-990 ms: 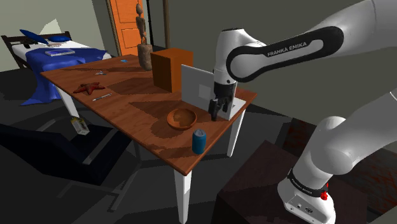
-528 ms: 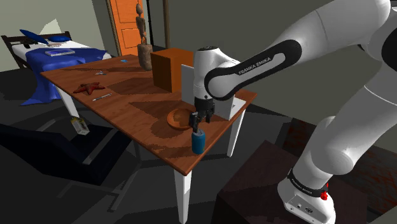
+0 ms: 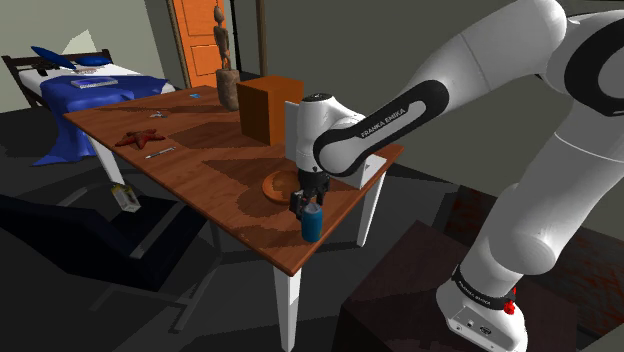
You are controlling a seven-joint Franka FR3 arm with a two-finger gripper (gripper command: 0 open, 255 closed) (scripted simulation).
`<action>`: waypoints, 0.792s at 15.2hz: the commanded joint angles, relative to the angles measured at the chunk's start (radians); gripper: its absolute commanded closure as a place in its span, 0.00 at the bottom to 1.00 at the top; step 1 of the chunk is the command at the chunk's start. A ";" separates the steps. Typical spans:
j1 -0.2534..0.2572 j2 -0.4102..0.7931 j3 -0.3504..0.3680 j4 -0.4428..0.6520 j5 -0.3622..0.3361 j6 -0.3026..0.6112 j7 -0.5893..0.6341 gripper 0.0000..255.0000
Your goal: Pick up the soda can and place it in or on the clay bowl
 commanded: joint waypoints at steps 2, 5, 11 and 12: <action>0.000 0.011 0.001 -0.012 -0.003 0.023 0.004 0.00; 0.000 0.011 0.001 -0.012 -0.003 0.023 0.004 0.00; 0.000 0.011 0.001 -0.012 -0.003 0.023 0.004 1.00; 0.000 0.011 0.001 -0.012 -0.003 0.023 0.004 1.00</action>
